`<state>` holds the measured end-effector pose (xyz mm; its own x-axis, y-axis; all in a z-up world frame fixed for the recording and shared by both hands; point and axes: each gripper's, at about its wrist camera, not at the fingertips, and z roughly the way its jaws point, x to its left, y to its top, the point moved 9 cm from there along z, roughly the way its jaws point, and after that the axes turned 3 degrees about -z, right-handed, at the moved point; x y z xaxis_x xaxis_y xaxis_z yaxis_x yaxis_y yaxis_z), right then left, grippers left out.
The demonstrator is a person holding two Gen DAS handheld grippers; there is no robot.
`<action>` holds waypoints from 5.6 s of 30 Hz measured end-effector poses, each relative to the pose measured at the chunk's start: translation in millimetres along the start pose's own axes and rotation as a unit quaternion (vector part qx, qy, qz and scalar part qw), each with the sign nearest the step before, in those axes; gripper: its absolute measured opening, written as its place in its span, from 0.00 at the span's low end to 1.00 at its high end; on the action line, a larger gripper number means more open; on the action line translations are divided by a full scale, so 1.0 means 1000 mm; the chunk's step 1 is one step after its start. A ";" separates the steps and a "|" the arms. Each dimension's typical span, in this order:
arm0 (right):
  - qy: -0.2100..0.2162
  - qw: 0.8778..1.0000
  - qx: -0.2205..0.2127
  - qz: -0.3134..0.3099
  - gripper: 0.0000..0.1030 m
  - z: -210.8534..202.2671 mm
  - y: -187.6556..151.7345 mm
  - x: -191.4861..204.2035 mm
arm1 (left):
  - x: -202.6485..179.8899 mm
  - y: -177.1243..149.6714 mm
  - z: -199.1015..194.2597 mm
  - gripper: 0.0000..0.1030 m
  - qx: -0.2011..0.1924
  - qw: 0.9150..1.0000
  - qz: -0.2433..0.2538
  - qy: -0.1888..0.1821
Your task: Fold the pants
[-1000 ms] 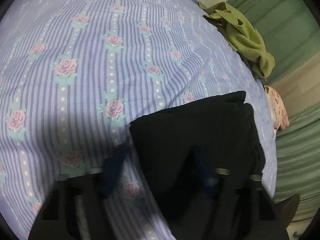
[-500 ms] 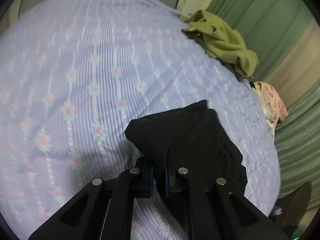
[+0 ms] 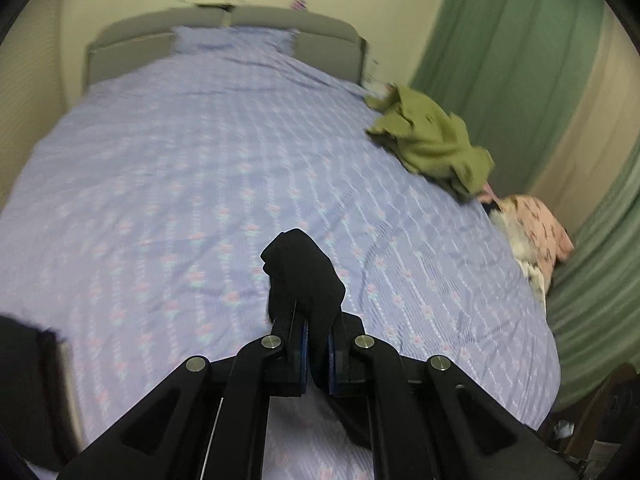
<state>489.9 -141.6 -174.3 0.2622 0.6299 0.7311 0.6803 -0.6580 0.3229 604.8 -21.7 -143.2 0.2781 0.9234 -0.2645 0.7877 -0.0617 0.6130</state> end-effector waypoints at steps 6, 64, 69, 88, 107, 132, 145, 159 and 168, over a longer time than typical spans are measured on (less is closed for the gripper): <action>0.063 0.995 0.048 -0.063 0.10 -0.023 -0.031 0.056 | 0.029 -0.010 -0.089 0.08 -0.045 0.997 -0.035 0.053; -0.010 0.983 -0.153 -0.099 0.10 0.068 -0.234 0.377 | 0.313 0.082 -0.245 0.08 -0.024 0.987 0.114 -0.106; -0.065 0.970 -0.212 -0.097 0.10 0.087 -0.229 0.385 | 0.320 0.097 -0.211 0.08 -0.013 0.979 0.144 -0.142; -0.130 0.989 0.060 -0.020 0.08 0.342 -0.423 0.348 | 0.594 -0.073 -0.057 0.08 0.171 0.985 0.018 -0.026; -0.193 0.962 0.155 0.110 0.14 0.359 -0.494 0.292 | 0.648 -0.081 -0.046 0.42 0.163 0.975 0.102 0.111; -0.218 0.950 0.010 -0.224 0.89 0.107 -0.362 0.292 | 0.481 -0.120 -0.299 0.94 -0.054 0.983 0.108 0.141; -0.160 0.937 -0.036 -0.307 0.89 -0.044 -0.307 0.254 | 0.295 -0.207 -0.375 0.99 -0.106 0.977 0.047 0.176; -0.136 0.929 -0.062 -0.339 0.89 -0.170 -0.312 0.211 | 0.157 -0.282 -0.437 1.00 -0.138 0.976 0.037 0.167; -0.146 0.925 -0.081 -0.340 0.89 -0.211 -0.323 0.204 | 0.128 -0.298 -0.461 1.00 -0.143 0.976 0.050 0.156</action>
<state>179.2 111.6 -2.4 0.0009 0.9903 0.1393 0.6500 -0.1064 0.7524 152.7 288.9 -16.4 0.1308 0.9912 0.0196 0.5673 -0.0911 0.8185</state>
